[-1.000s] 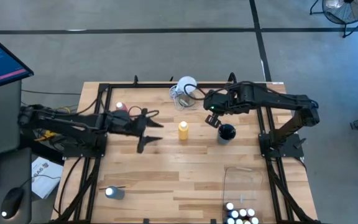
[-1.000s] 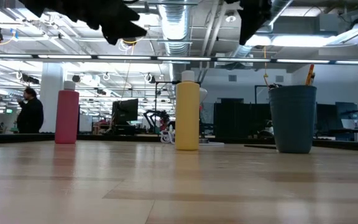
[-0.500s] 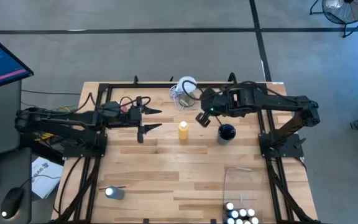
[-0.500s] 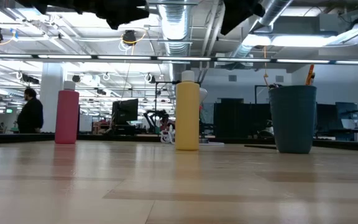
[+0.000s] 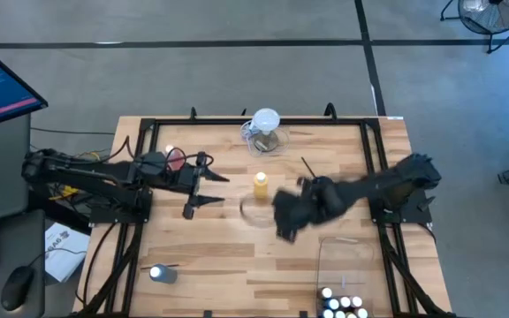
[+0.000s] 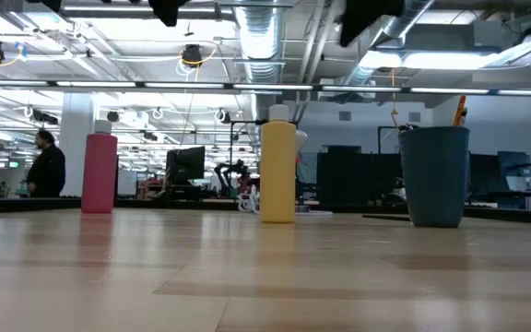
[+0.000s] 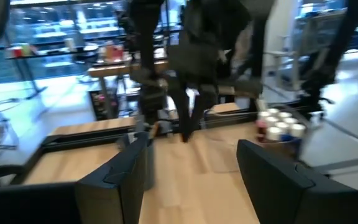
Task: Pick & Place Paint Supplies
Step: Put the right black silver paintbrush into the blue cup
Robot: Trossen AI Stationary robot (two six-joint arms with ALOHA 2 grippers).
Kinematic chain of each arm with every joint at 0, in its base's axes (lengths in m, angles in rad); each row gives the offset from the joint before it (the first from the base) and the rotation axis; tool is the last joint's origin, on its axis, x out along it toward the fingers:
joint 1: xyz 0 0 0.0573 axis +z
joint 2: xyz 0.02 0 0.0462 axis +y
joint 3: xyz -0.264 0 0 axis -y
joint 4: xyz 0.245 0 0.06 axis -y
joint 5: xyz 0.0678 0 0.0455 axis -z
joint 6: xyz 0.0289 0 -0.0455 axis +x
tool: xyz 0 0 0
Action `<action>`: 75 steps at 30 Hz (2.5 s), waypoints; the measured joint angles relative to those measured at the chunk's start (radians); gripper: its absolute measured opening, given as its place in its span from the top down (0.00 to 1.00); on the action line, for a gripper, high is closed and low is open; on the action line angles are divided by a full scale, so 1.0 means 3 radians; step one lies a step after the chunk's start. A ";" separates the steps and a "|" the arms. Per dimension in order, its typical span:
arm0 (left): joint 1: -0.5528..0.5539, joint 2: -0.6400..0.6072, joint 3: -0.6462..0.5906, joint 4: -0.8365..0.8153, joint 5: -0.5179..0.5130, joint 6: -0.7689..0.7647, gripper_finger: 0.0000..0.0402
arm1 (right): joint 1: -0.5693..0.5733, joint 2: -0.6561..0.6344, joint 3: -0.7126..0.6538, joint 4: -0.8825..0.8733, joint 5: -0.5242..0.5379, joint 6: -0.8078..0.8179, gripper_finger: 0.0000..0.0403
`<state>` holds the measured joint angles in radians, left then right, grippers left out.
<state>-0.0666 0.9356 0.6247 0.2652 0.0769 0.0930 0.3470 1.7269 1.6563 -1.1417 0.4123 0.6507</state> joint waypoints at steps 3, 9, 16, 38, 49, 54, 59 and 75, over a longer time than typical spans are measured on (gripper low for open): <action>-0.0107 -0.0002 0.0000 0.0006 0.0052 -0.0074 0.48 | 0.0307 0.0151 0.0006 0.0065 -0.0054 0.0153 1.00; -0.0347 -0.0032 0.0004 0.0104 0.0248 -0.0175 0.48 | 0.0777 0.0225 0.0013 0.0210 0.1057 0.0066 1.00; -0.0588 -0.0044 0.0004 0.0147 0.0249 -0.0176 0.48 | 0.1118 -0.0125 0.0017 -0.0256 0.2285 0.0973 1.00; -0.0692 -0.0043 0.0004 0.0242 0.0255 -0.0229 0.48 | 0.0510 -0.0256 0.0043 0.0211 0.0611 0.0133 1.00; -0.0690 -0.0043 0.0003 0.0244 0.0244 -0.0233 0.48 | -0.0260 -0.0287 0.0292 -0.1415 -0.1060 -0.0023 1.00; -0.0690 -0.0043 0.0000 0.0211 0.0244 -0.0238 0.48 | -0.0258 -0.0485 0.0281 -0.1100 -0.1060 -0.0587 1.00; -0.0690 -0.0043 0.0000 0.0199 0.0245 -0.0244 0.48 | -0.0428 -0.0488 0.0200 -0.1397 -0.1011 -0.0485 0.98; -0.0690 -0.0043 0.0000 0.0194 0.0248 -0.0247 0.48 | -0.0478 -0.0446 -0.0725 -0.1045 -0.0922 -0.0396 0.51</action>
<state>-0.2737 0.9226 0.6247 0.3236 0.1513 0.0189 0.2035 1.5932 1.4387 -1.4551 0.1356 0.5320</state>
